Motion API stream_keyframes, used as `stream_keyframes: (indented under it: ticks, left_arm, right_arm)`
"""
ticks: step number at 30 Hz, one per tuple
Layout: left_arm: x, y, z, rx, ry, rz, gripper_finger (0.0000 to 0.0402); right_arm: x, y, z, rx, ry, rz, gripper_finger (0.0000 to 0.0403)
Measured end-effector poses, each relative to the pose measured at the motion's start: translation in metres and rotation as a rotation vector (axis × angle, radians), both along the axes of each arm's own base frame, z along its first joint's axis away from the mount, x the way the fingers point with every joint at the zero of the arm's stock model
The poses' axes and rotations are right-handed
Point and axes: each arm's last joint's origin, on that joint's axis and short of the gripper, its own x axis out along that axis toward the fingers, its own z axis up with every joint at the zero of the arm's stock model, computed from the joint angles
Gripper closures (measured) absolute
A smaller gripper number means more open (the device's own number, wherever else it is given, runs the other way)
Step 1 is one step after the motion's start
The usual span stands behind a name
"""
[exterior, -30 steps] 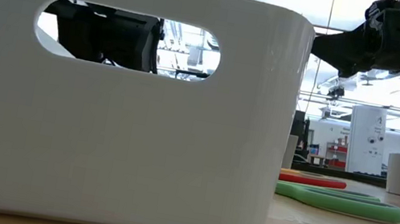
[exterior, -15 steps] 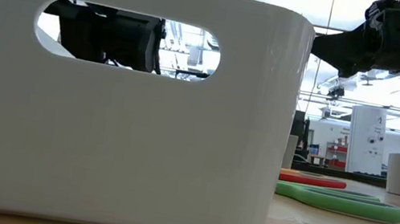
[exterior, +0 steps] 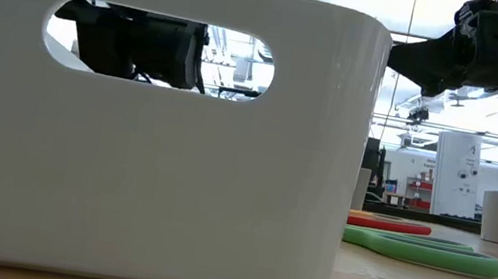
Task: Pick & Place Paint Supplies
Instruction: Put the left gold paint brush into the white bin
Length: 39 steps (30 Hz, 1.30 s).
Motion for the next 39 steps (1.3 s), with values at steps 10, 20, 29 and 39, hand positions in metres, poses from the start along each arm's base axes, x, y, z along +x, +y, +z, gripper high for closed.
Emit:
stream_keyframes:
  ticks: [10, 20, 29, 39]
  left_arm:
    - [0.0, 0.0, 0.0, 0.001, -0.003, -0.001, 0.0397]
    - [0.0, 0.0, 0.001, 0.002, -0.004, -0.001, 0.0398]
    - [0.0, -0.001, 0.005, -0.005, 0.011, -0.053, 0.0399]
    - [-0.003, -0.003, 0.023, -0.062, -0.019, -0.104, 0.0401]
  right_arm:
    - [0.0, 0.0, 0.0, 0.0, 0.0, 0.0, 0.0209]
    - [0.0, 0.0, 0.0, 0.0, 0.0, 0.0, 0.0209]
    - [0.0, 0.0, 0.0, 0.0, 0.0, -0.001, 0.0209]
    - [0.0, 0.0, 0.0, 0.0, 0.0, -0.001, 0.0209]
